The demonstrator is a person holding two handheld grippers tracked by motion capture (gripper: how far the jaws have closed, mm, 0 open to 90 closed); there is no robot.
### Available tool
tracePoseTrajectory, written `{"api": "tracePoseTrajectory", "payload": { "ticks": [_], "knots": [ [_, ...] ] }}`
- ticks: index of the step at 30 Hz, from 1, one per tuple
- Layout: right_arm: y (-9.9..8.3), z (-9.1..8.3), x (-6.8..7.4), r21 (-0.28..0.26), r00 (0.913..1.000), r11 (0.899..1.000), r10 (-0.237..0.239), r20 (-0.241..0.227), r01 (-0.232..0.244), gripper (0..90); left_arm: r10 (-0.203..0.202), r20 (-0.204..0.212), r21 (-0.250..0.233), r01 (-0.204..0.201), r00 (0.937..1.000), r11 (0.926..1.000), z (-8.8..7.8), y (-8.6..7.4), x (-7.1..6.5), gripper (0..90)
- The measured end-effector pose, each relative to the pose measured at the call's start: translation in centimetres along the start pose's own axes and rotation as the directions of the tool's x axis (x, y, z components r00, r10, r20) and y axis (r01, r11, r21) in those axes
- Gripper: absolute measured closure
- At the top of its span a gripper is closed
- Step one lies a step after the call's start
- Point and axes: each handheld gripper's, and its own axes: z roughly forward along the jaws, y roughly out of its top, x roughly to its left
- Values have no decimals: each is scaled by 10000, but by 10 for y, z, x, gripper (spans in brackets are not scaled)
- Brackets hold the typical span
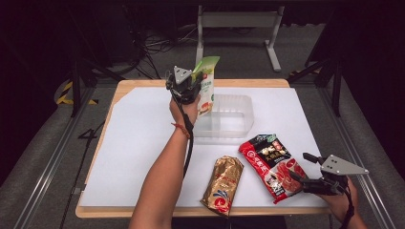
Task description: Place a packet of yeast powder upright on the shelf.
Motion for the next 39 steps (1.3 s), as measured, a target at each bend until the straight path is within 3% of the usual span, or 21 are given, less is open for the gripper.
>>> {"api": "tracePoseTrajectory", "payload": {
  "ticks": [2,5,11,13,19,21,23,25,31,35,39],
  "knots": [
    [0,0,0,-10,10000,10000,-7,21,7,194,-42,-345,-117,38,9994,9999,3,-2,-2,900],
    [0,-1,-1,-81,9999,9999,-119,102,120,196,-337,-460,-207,328,9984,9992,7,-7,-4,900],
    [0,-3,0,-92,9997,9998,-202,107,203,199,-613,-208,-196,609,9979,9980,8,-22,-4,899],
    [0,-3,1,-137,9995,9995,-292,127,293,200,-584,128,-179,586,9982,9981,6,-23,-2,897],
    [1,-3,1,-108,9995,9995,-286,133,288,201,-4,813,-46,7,9967,10000,-7,-23,2,880],
    [1,-3,1,-131,9996,9996,-261,135,263,200,0,1070,103,-11,9943,9999,-10,-25,5,876],
    [2,-3,2,-146,9995,9995,-290,137,292,201,234,1088,156,-252,9938,9996,-14,-30,7,878],
    [2,-3,1,-153,9994,9994,-305,165,308,201,131,1265,34,-136,9919,9999,-19,-31,11,884],
    [2,-3,1,-130,9994,9995,-292,170,294,201,540,1464,158,-569,9878,9983,-29,-31,15,883],
    [2,-3,1,-119,9995,9996,-254,165,256,201,528,1522,150,-558,9869,9983,-33,-34,18,883],
    [2,-3,1,-102,9993,9993,-347,149,349,200,756,1567,305,-813,9848,9962,-38,-37,21,881]
  ]
}}
